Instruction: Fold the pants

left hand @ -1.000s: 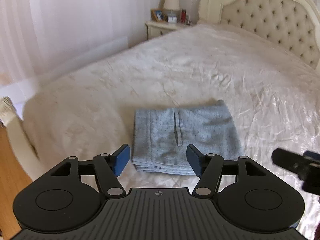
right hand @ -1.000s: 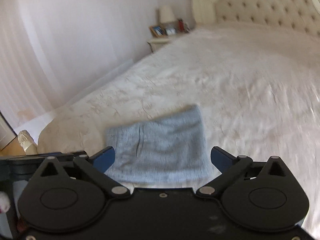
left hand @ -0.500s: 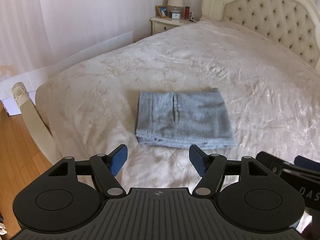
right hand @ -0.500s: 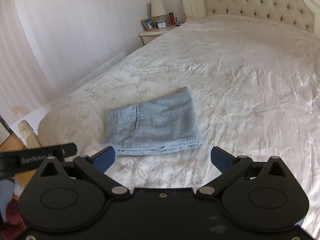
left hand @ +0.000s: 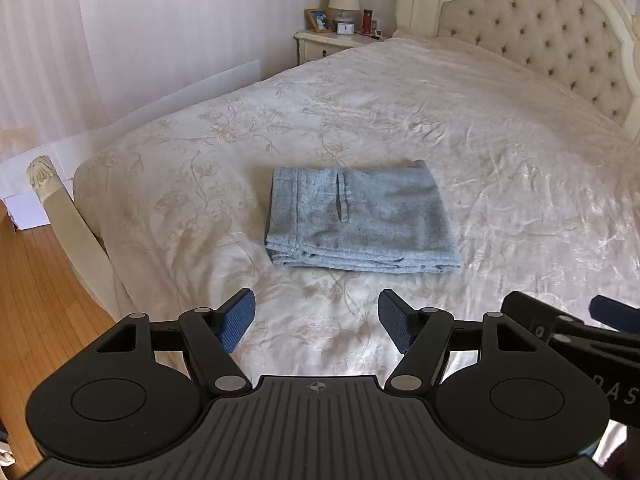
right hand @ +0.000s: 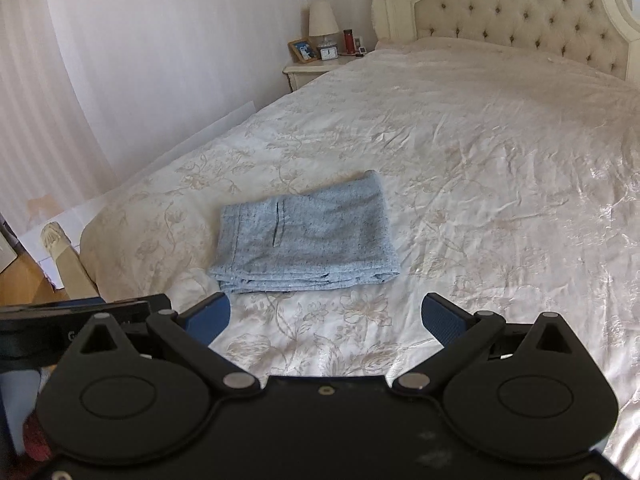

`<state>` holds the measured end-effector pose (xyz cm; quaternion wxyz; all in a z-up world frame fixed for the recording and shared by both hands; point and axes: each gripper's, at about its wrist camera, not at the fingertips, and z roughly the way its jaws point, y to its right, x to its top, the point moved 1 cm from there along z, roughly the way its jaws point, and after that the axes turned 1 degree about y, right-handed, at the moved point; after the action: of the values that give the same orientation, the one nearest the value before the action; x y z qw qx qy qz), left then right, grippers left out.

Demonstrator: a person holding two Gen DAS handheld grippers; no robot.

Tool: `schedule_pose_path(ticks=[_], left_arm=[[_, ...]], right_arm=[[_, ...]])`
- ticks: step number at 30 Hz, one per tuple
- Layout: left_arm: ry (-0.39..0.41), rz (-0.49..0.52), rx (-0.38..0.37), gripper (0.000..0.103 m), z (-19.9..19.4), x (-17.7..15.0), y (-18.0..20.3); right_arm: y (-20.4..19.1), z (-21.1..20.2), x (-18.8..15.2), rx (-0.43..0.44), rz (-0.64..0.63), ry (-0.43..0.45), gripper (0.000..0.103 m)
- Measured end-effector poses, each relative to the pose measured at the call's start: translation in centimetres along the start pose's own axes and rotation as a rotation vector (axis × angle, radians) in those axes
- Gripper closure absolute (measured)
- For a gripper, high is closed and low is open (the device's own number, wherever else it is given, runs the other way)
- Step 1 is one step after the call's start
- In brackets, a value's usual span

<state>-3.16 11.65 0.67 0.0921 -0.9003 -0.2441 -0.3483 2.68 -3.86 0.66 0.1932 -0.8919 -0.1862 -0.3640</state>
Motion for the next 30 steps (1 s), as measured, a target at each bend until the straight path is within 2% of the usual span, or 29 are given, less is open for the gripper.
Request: schedule_pose_path(ticks=[15, 30], left_arm=[[0.008, 0.027, 0.019, 0.036, -0.7, -0.1, 0.0], [-0.013, 0.032, 0.014, 0.036, 0.7, 0.6, -1.1]], right_arm=[[0.3, 0.0, -0.1, 0.004, 0.021, 0.004, 0.000], [-0.2, 1.6, 0.4, 0.009, 0.044, -0.027, 0.000]])
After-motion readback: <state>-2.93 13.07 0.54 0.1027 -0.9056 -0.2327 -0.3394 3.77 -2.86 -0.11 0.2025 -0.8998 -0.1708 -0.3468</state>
